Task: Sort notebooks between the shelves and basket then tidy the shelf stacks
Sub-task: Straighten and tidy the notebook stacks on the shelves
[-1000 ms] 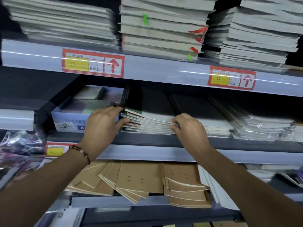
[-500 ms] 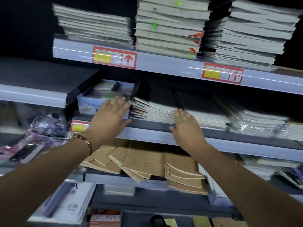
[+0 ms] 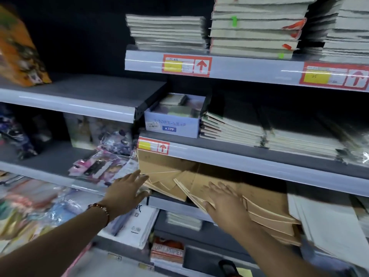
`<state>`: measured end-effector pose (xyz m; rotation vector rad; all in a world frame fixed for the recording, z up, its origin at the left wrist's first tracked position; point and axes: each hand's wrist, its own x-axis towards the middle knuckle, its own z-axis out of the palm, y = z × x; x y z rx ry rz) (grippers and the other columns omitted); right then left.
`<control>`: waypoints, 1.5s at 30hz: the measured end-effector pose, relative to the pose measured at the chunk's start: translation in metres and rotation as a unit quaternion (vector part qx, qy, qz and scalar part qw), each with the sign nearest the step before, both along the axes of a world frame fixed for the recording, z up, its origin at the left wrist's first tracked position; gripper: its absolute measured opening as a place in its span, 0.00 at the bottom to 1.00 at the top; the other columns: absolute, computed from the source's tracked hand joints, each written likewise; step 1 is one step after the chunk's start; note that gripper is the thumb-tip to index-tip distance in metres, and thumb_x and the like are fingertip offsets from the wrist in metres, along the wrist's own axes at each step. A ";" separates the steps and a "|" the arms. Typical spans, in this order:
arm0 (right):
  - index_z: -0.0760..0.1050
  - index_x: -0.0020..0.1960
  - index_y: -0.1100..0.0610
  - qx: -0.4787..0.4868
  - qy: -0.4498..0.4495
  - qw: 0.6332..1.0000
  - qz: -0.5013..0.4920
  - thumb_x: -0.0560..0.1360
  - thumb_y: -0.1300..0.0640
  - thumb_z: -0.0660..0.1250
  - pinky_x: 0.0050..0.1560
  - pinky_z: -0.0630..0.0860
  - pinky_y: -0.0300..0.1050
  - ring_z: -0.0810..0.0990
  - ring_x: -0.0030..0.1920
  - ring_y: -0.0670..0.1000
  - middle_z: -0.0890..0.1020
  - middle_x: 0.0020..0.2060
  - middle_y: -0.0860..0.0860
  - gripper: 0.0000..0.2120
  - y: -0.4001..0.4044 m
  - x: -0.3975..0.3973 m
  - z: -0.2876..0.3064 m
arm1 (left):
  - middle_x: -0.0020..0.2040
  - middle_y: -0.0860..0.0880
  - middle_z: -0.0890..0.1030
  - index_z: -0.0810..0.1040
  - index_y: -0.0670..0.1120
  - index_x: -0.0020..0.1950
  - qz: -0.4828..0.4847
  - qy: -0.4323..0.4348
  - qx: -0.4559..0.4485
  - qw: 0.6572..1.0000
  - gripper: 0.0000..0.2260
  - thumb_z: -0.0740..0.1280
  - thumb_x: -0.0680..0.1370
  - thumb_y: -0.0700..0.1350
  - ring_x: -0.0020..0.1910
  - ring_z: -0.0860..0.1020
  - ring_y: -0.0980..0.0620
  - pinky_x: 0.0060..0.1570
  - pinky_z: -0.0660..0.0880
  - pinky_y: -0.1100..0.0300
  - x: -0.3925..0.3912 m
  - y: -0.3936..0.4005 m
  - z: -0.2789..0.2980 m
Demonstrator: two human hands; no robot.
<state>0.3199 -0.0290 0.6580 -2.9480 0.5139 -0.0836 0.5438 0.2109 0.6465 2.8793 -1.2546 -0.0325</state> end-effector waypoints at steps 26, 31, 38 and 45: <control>0.77 0.61 0.59 -0.138 0.082 0.987 0.006 0.68 0.64 0.70 0.63 0.71 0.53 0.76 0.62 0.59 0.79 0.60 0.55 0.20 0.025 0.155 -0.080 | 0.56 0.35 0.77 0.75 0.44 0.61 -0.143 -0.103 0.031 0.984 0.26 0.75 0.64 0.40 0.57 0.75 0.32 0.53 0.75 0.38 0.093 -0.058 -0.090; 0.82 0.42 0.58 -0.174 0.022 0.984 0.019 0.46 0.67 0.78 0.46 0.80 0.49 0.83 0.44 0.57 0.83 0.41 0.54 0.24 0.024 0.130 -0.094 | 0.56 0.31 0.76 0.76 0.42 0.61 -0.130 -0.101 0.039 0.985 0.24 0.72 0.65 0.35 0.57 0.75 0.30 0.54 0.76 0.37 0.091 -0.063 -0.092; 0.80 0.40 0.56 -0.238 -0.001 0.971 0.034 0.58 0.68 0.69 0.52 0.78 0.52 0.79 0.43 0.57 0.80 0.38 0.52 0.13 0.025 0.102 -0.098 | 0.61 0.30 0.74 0.75 0.43 0.67 -0.111 -0.101 0.042 0.988 0.26 0.70 0.68 0.35 0.60 0.74 0.29 0.58 0.76 0.37 0.086 -0.065 -0.094; 0.80 0.41 0.58 -0.157 -0.008 0.986 -0.063 0.59 0.56 0.78 0.55 0.78 0.54 0.79 0.50 0.57 0.81 0.40 0.52 0.13 0.041 0.104 -0.104 | 0.57 0.29 0.78 0.79 0.42 0.63 -0.109 -0.130 0.017 0.985 0.27 0.74 0.63 0.34 0.54 0.79 0.29 0.48 0.80 0.40 0.078 -0.068 -0.096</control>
